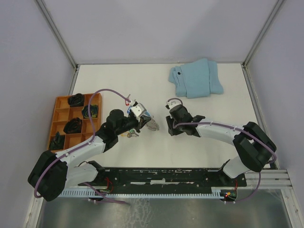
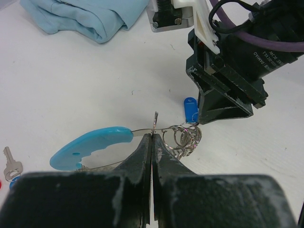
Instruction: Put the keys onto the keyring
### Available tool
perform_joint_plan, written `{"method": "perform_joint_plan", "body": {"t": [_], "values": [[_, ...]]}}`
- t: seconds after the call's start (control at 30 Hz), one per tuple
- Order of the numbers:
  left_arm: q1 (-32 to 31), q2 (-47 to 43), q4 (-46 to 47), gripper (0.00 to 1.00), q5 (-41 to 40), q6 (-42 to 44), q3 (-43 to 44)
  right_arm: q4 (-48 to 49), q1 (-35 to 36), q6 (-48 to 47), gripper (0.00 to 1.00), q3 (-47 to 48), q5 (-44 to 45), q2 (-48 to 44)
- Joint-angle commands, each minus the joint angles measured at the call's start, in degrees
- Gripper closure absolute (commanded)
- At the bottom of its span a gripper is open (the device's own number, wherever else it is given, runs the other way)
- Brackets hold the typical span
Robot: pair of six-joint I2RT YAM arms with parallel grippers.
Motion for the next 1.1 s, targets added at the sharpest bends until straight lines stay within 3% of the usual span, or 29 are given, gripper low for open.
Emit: {"method": "perform_joint_plan", "body": {"t": [0.0, 0.3, 1.07], "values": [[0.06, -1.19, 4.27, 0.97, 1.70, 1.87, 0.55, 3.38, 0.44, -0.10, 0.61, -2.35, 2.98, -2.73], [0.06, -1.04, 4.31, 0.97, 2.13, 1.73, 0.57, 9.40, -0.97, 2.25, 0.55, -7.56, 0.16, -4.09], [0.09, -0.95, 4.04, 0.97, 2.73, 2.12, 0.59, 5.28, -4.20, -3.49, 0.62, -0.34, -7.25, 2.59]]}}
